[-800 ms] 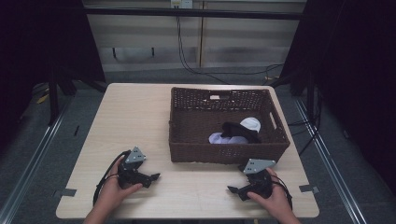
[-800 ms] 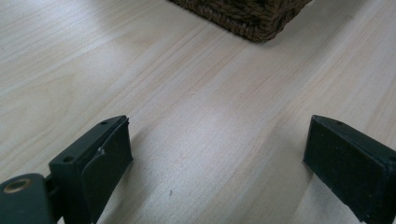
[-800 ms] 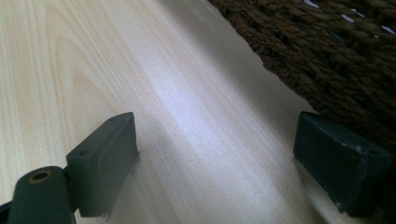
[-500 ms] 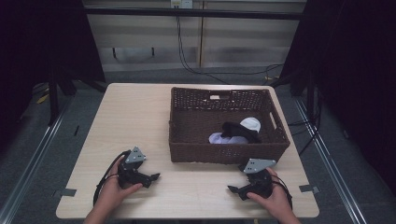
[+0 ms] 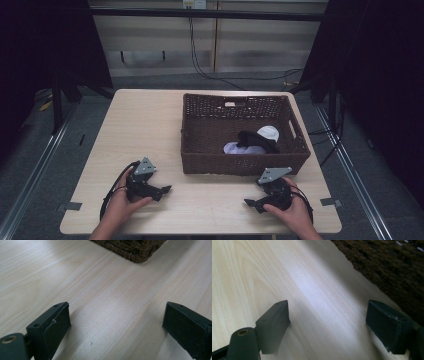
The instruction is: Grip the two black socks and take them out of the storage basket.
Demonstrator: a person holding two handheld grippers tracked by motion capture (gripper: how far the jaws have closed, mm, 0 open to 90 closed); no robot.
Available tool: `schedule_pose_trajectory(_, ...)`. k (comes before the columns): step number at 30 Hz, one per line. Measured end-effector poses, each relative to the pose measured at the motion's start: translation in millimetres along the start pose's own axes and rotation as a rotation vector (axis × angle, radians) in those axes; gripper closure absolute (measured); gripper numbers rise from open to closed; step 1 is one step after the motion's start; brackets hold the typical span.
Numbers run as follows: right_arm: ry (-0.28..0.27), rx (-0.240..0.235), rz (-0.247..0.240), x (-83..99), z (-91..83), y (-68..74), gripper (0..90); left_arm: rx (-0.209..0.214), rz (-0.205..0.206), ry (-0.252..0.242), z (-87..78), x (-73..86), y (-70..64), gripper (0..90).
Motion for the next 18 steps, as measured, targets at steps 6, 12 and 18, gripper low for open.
schedule_pose_trajectory(6, 0.05, -0.022, -0.028, -4.5, -9.6, 2.5, 18.4, 0.0, 0.0, 0.0, 0.0, 0.0, 0.0, 6.7)
schedule_pose_trajectory(12, 0.107, -0.048, -0.029, -4.6, -17.3, 2.0, 18.4, 0.0, 0.0, 0.0, 0.0, 0.0, 0.0, 6.7)
schedule_pose_trajectory(18, 0.145, -0.071, -0.032, -3.2, -25.0, 0.8, 17.5, 0.0, 0.0, 0.0, 0.0, 0.0, 0.0, 6.7)
Point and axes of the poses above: each handheld gripper's, and its own axes: z roughly forward along the jaws, x roughly out of its underside, y roughly to its left, the point moved 9 cm from there along z, roughly forward along the jaws, and after that the axes turned 5 degrees about x, right-handed, at the moved point
